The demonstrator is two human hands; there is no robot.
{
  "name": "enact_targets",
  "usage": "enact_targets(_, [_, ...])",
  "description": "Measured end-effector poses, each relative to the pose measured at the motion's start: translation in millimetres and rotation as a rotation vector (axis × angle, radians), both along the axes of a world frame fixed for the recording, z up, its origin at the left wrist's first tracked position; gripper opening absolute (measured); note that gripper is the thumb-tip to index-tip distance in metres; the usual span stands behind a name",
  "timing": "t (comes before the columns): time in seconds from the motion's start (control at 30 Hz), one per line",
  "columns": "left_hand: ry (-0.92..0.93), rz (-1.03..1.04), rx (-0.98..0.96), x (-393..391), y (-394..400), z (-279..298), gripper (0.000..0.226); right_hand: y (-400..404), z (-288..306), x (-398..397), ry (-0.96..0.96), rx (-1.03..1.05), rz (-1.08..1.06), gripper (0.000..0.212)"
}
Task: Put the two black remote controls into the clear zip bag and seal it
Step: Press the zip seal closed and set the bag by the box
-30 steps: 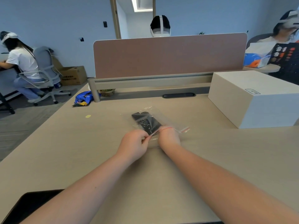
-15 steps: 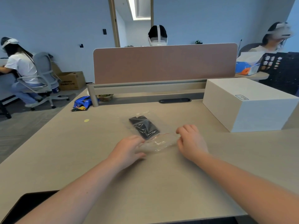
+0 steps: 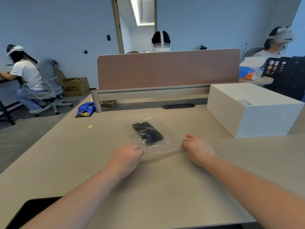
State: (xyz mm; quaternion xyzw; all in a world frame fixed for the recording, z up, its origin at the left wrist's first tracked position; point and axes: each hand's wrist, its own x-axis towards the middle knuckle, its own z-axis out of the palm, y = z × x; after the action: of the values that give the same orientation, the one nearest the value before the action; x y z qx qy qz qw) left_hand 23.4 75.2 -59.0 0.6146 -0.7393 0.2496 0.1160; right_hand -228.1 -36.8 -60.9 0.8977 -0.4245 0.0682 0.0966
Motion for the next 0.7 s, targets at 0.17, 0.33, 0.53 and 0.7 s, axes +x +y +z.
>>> enact_targets(0.17, [0.006,-0.012,-0.093,-8,-3,-1,0.031,17,8,24,-0.140,0.078,0.230,0.049])
enact_targets(0.33, [0.076,0.011,-0.138,-12,-7,-1,0.034,25,10,60,-0.194,-0.115,0.441,0.033])
enact_targets(0.53, [0.106,-0.013,-0.171,-10,-6,-2,0.034,30,10,77,-0.239,-0.124,0.417,0.009])
enact_targets(0.7, [0.067,-0.046,-0.227,-7,-6,-5,0.032,26,4,80,-0.256,-0.080,0.351,0.012])
